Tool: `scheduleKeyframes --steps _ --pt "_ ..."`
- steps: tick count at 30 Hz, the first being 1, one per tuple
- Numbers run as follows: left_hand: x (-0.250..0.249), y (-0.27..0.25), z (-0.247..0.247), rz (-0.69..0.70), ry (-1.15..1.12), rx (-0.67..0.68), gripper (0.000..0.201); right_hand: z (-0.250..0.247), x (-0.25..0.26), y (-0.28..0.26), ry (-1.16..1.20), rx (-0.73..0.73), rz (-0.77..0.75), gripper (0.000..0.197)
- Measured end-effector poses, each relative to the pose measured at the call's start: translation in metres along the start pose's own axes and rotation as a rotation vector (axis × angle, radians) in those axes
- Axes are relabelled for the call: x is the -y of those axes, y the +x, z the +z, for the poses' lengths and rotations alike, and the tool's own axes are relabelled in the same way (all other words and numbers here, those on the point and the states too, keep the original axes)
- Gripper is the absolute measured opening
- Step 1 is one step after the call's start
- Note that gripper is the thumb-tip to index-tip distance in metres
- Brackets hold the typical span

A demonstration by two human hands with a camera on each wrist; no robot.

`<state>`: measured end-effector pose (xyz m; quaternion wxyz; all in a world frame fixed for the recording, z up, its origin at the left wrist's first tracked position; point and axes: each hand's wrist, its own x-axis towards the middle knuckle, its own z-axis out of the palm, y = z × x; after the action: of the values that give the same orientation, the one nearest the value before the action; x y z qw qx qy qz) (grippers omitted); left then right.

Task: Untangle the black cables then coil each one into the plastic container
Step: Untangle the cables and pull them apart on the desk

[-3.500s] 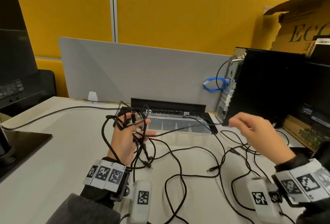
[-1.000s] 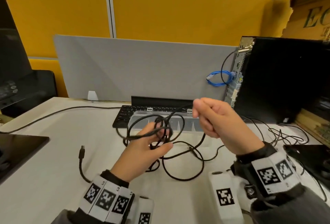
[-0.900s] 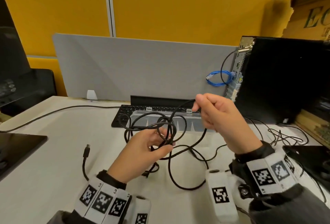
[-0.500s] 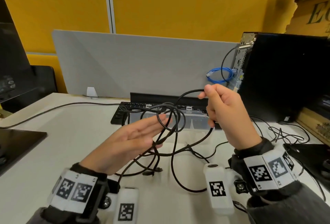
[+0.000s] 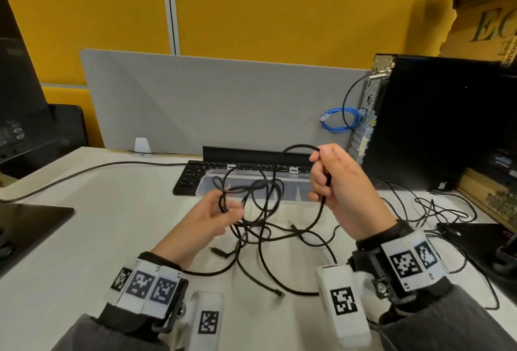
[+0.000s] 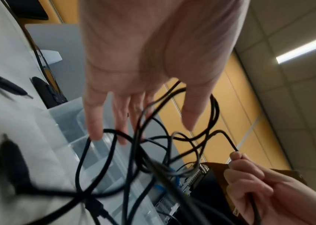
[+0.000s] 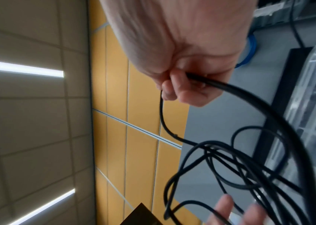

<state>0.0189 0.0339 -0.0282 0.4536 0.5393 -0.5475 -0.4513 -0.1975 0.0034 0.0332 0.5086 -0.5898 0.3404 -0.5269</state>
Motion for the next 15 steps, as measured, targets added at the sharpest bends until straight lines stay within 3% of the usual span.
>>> scheduleKeyframes --steps 3,12,15 --pt "0.001 -0.002 0.004 0.008 -0.020 0.030 0.013 -0.011 -0.008 -0.005 0.075 -0.035 -0.006 0.026" --pt "-0.009 0.000 0.000 0.063 -0.571 -0.067 0.018 -0.040 -0.026 -0.007 -0.050 -0.229 0.027 0.024" --pt "-0.013 -0.001 0.001 0.064 -0.674 -0.105 0.022 -0.041 -0.023 -0.008 0.064 -0.180 0.077 0.026"
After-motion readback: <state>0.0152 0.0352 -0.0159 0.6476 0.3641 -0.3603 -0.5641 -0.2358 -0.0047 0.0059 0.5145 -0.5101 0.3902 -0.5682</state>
